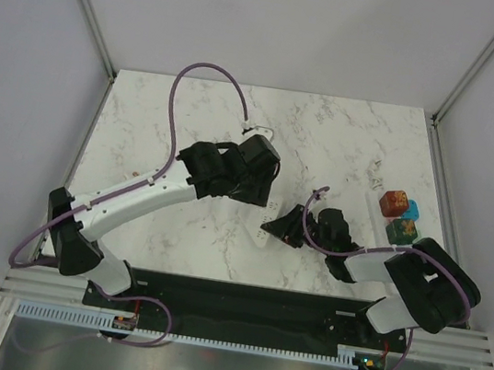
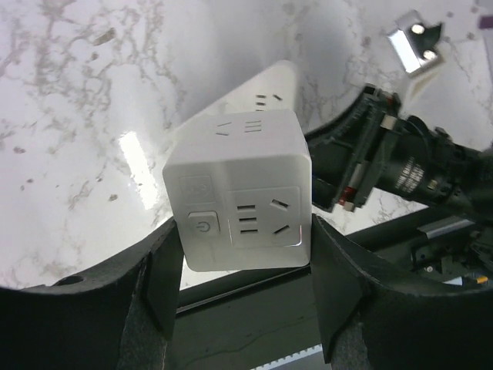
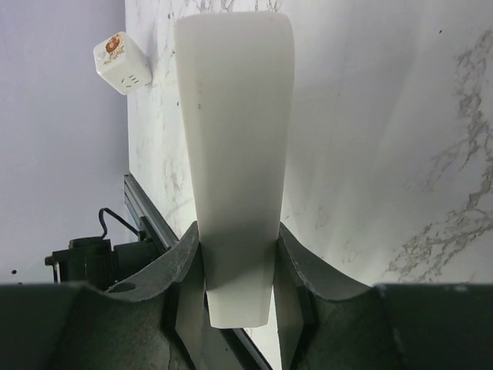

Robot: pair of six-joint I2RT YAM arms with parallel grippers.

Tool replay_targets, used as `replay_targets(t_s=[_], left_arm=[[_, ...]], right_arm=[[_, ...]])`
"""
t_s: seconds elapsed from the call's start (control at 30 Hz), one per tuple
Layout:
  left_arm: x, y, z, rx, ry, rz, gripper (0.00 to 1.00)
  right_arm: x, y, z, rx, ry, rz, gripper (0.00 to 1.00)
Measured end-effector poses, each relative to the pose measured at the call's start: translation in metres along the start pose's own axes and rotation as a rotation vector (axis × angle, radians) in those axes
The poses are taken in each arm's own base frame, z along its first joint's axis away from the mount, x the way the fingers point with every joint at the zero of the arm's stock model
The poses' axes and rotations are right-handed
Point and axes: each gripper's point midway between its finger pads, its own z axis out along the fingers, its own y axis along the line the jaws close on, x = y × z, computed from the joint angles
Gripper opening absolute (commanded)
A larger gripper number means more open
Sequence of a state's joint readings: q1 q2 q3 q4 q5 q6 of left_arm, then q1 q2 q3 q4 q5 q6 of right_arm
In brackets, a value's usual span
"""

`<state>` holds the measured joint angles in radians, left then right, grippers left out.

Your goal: Pull the plug off the socket

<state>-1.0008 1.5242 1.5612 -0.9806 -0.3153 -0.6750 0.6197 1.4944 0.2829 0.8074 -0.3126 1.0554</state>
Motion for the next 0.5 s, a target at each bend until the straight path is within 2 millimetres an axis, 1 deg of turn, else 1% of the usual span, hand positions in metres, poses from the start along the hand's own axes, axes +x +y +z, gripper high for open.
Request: replay_targets(t_s=[0.07, 0.1, 0.2, 0.27, 0.3, 0.33, 0.43, 0.5], left_arm=[[-0.003, 0.017, 0.001, -0.051, 0.011, -0.036, 0.02], [-0.004, 0.029, 0.002, -0.084, 0.021, -0.058, 0.02], [-0.006, 0.071, 0.01, -0.188, 0.053, -0.146, 0.02], [-0.002, 0.103, 0.014, -0.26, 0.085, -0.213, 0.02], [0.001, 0.114, 0.015, -0.284, 0.099, -0.237, 0.02], [0.003, 0.129, 0.016, -0.317, 0.118, -0.274, 0.02], [0.011, 0.156, 0.013, -0.398, 0.154, -0.352, 0.02], [0.017, 0.166, 0.008, -0.447, 0.167, -0.381, 0.02]], right_arm=[[0.0, 0.0, 0.0, 0.006, 0.003, -0.017, 0.0], [0.0, 0.0, -0.001, 0.007, 0.004, -0.022, 0.0], [0.0, -0.001, -0.001, 0.013, 0.008, -0.041, 0.0], [0.0, -0.001, -0.002, 0.016, 0.01, -0.053, 0.0], [0.0, -0.001, -0.002, 0.017, 0.011, -0.056, 0.0], [0.0, -0.001, -0.002, 0.018, 0.011, -0.06, 0.0], [0.0, -0.001, -0.003, 0.019, 0.013, -0.069, 0.0], [0.0, -0.001, -0.003, 0.02, 0.015, -0.074, 0.0]])
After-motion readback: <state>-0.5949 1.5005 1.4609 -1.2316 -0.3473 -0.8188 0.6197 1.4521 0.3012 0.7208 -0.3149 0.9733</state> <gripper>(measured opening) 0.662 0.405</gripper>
